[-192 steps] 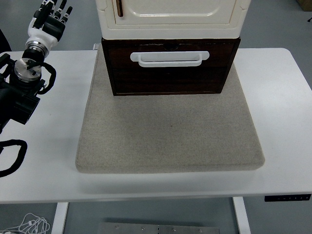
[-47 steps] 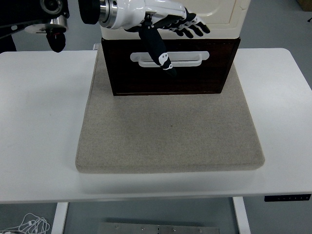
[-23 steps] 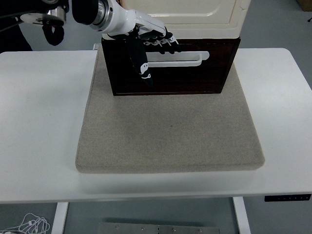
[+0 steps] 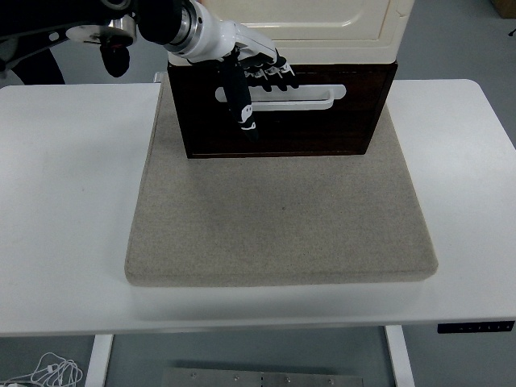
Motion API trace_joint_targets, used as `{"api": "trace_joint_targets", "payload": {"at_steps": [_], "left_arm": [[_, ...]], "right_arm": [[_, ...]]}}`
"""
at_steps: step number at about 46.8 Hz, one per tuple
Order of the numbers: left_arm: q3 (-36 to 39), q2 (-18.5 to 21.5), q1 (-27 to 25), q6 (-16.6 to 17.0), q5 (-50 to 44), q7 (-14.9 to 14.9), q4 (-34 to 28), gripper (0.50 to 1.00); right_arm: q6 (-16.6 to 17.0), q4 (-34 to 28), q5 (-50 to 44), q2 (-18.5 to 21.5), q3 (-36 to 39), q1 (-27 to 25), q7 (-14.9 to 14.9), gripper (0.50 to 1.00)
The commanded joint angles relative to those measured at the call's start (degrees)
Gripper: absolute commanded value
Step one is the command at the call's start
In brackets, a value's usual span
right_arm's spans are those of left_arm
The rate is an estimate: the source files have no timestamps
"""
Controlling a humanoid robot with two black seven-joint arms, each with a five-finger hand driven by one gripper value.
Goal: Open the drawer under the combination cabinet
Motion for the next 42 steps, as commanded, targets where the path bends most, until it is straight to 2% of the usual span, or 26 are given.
{"api": "trace_joint_targets", "payload": {"at_steps": [1,42], "left_arm": [[0.05,-0.69,0.44,0.13,-0.02,0.0,0.71,1.0],[-0.13,-3.15,3.34,0.4,-0.11,0.0,5.99,1.0]], "right_arm": [[0.01,0.0,0.0,0.0,0.0,-0.01,0.0,0.926],[0.01,0.0,0.0,0.0,0.0,-0.01,0.0,0.926]]}}
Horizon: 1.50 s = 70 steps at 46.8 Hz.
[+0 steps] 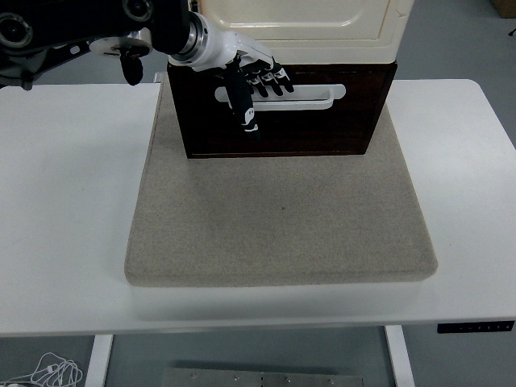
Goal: Open the drawer under the combination cabinet
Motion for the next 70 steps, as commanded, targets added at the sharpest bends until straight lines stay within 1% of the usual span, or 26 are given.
{"api": "trace_joint_targets", "payload": {"at_steps": [1,25,47,58,66,70], "left_arm": [[0.01,-0.32,0.02,-0.01,0.0,0.09,0.23,1.0],[0.1,-4.1,0.28,-0.01,0.0,0.09,2.25,1.0],[0.1,-5.24,1.42,0.08,0.09,0.09,2.87,1.0],[0.01,-5.33,1.25,-1.06,0.09,0.09,2.87,1.0],[-1.04,-5.24,1.16,-3.44,0.0,0.09,2.87,1.0],[-1.39,-5.24,1.16,-3.96,0.09,0.09,2.87,1.0]], "right_arm": [[0.0,0.0,0.0,0.0,0.02,0.0,0.0,0.926],[0.0,0.0,0.0,0.0,0.02,0.0,0.0,0.926],[0.0,0.0,0.0,0.0,0.02,0.0,0.0,0.926],[0.0,0.0,0.0,0.0,0.02,0.0,0.0,0.928],[0.0,0.0,0.0,0.0,0.02,0.0,0.0,0.926],[0.0,0.0,0.0,0.0,0.02,0.0,0.0,0.926]]}}
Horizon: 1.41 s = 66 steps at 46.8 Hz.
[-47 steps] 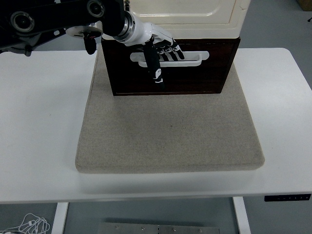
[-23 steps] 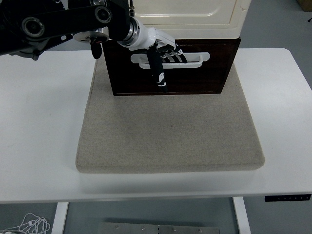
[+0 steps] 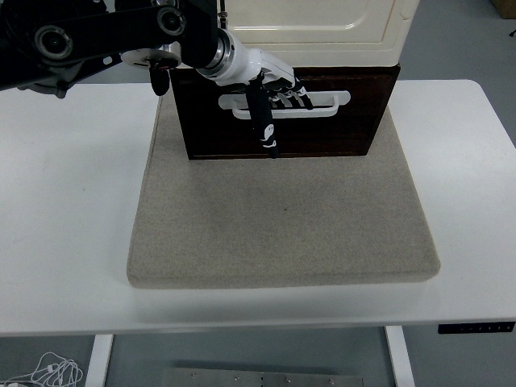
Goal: Open the drawer under the combination cabinet
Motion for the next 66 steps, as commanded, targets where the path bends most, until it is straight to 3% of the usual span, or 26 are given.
{"api": "trace_joint_targets", "payload": {"at_steps": [1,19,42,66], "left_arm": [[-0.3,0.06,-0.04,-0.51,-0.01,-0.03,-0.01,1.0],[-1.44,0.15,-0.13,-3.5,-0.1,-0.03,0.61,1.0],[-4.96,0.5,0.31,-9.83,-0.98,-0.12,0.52,1.0],[-6.01,0.68,0.31,-11.35,-1.5,-0.12,0.34,1.0]], "right_arm": [[0.0,0.0,0.0,0.0,0.0,-0.01,0.0,0.926],[0.0,0.0,0.0,0.0,0.0,-0.01,0.0,0.926],[0.0,0.0,0.0,0.0,0.0,-0.01,0.0,0.926],[0.0,0.0,0.0,0.0,0.0,-0.01,0.0,0.926]]}}
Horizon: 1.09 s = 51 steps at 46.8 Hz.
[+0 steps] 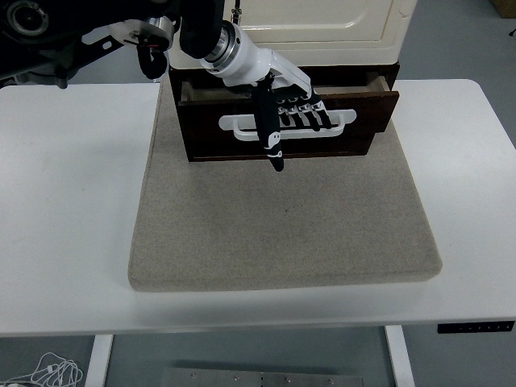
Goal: Open the drawer under the combination cabinet
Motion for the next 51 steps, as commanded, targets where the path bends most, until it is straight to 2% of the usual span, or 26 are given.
{"api": "trace_joint_targets", "payload": {"at_steps": [1,26,35,51], "left_arm": [[-0.1,0.03,-0.09,0.03,-0.64,0.01,0.03,1.0],[-2.12,0.12,-0.18,0.03,-3.19,0.1,0.12,1.0],[-6.16,0.12,-0.09,0.03,-4.33,0.1,1.17,1.0],[-11.43,1.18,0.26,0.03,-11.63,-0.08,1.17,1.0]], "right_arm": [[0.0,0.0,0.0,0.0,0.0,0.0,0.0,0.926],[0.0,0.0,0.0,0.0,0.0,0.0,0.0,0.926],[0.0,0.0,0.0,0.0,0.0,0.0,0.0,0.926],[0.0,0.0,0.0,0.0,0.0,0.0,0.0,0.926]]}}
